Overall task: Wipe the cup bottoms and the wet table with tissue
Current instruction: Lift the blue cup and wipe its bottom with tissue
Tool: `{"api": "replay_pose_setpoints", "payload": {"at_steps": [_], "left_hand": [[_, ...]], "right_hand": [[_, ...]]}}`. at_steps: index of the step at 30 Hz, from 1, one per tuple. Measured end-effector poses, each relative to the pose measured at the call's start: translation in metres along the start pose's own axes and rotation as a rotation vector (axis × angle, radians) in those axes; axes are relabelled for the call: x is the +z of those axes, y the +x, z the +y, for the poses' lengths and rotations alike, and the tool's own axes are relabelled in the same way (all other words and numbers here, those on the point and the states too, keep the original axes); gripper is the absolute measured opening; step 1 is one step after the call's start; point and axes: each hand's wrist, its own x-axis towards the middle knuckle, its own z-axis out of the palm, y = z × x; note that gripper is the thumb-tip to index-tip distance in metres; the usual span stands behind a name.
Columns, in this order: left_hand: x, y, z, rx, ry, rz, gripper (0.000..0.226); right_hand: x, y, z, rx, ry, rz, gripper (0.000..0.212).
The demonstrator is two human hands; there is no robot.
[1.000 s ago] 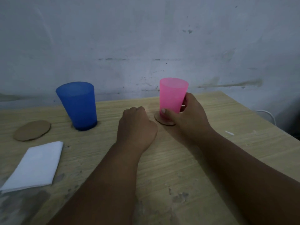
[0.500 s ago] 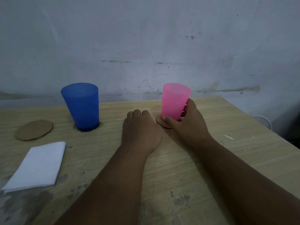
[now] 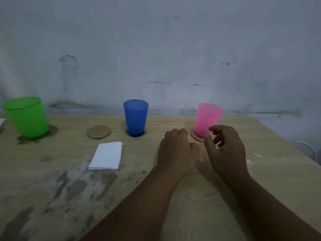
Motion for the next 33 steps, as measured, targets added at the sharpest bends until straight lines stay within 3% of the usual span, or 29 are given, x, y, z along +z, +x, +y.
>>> {"api": "replay_pose_setpoints", "payload": {"at_steps": [6, 13, 22, 28, 33], "left_hand": [[-0.075, -0.033, -0.052, -0.043, -0.075, 0.015, 0.042], [-0.144, -0.045, -0.119, -0.135, -0.148, 0.193, 0.036], [-0.143, -0.023, -0.157, -0.179, -0.312, 0.217, 0.042], [-0.135, -0.010, -0.175, -0.233, -0.429, 0.255, 0.040], [-0.133, -0.001, -0.183, -0.239, -0.385, 0.232, 0.039]], "right_hand": [[0.026, -0.025, -0.072, 0.079, 0.182, -0.183, 0.011], [0.068, -0.037, -0.134, 0.214, 0.236, -0.317, 0.015], [0.116, -0.024, -0.156, 0.449, 0.266, -0.251, 0.060], [0.142, 0.000, -0.151, 0.505, 0.288, -0.273, 0.091], [0.160, 0.003, -0.151, 0.470, 0.324, -0.293, 0.092]]}}
